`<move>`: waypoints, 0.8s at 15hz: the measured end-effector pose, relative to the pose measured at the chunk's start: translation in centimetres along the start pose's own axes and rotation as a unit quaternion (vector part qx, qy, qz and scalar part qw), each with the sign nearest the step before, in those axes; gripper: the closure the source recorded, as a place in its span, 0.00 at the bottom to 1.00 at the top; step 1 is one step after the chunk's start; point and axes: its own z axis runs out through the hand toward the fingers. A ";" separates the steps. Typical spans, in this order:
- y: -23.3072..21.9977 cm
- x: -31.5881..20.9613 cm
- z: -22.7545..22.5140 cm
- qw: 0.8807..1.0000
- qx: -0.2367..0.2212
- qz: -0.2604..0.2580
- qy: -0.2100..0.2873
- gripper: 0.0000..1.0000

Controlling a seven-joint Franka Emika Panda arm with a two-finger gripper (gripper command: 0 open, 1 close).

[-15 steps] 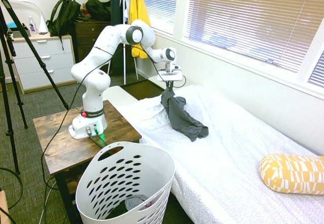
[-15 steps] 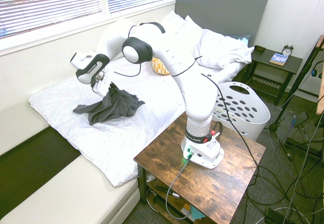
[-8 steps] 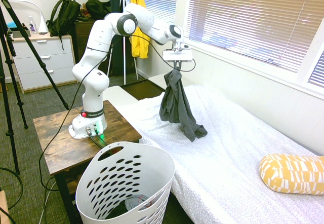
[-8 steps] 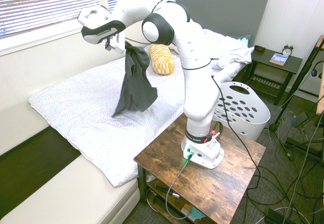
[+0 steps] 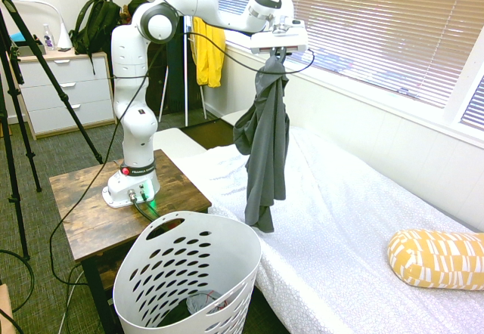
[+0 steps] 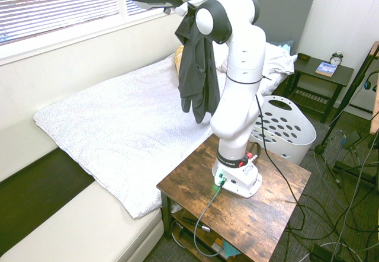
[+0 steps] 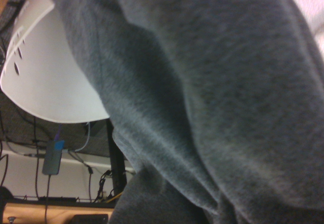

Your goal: Put my clothes in the laundry bag

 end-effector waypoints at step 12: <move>-5.3 -5.1 36.2 0.964 0.012 -0.011 -0.267 1.00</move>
